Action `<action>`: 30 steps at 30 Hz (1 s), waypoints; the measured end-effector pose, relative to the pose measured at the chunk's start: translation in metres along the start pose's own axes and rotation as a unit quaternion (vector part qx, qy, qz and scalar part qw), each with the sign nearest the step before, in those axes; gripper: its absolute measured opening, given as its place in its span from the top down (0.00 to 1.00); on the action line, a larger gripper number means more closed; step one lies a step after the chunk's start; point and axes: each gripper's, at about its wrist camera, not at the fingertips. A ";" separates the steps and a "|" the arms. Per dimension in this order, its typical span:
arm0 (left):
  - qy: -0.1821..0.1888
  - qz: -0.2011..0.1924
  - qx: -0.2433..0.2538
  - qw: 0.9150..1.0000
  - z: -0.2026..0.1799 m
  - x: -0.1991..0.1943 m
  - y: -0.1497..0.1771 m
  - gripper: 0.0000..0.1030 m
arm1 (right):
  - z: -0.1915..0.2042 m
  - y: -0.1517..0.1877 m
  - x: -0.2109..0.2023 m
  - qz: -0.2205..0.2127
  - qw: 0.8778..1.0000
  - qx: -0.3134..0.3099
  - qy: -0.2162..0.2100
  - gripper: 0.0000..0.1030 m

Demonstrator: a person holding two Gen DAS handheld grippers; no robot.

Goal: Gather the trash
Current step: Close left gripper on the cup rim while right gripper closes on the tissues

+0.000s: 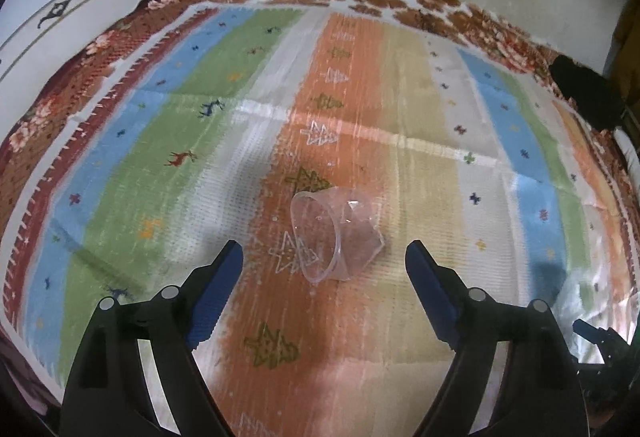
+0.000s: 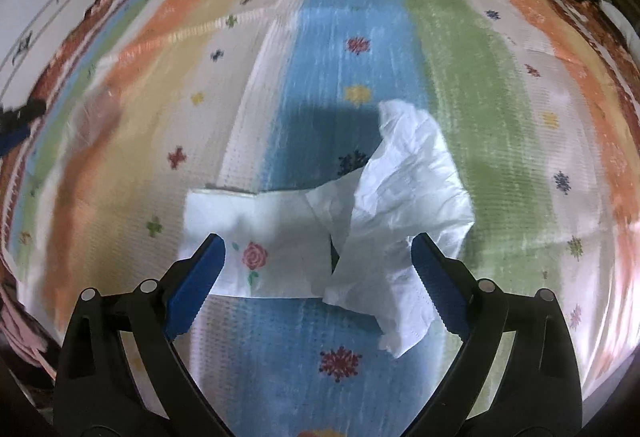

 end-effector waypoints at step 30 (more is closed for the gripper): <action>0.007 0.016 0.052 0.999 -0.026 0.010 0.003 0.96 | -0.038 0.002 -0.020 0.020 0.995 0.074 -0.068 0.92</action>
Point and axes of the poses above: each gripper's, at about its wrist camera, not at the fingertips, and x roughly the way its jaws point, z to its left, y to its underside, and after that the axes turned 3 degrees about -z, right-handed
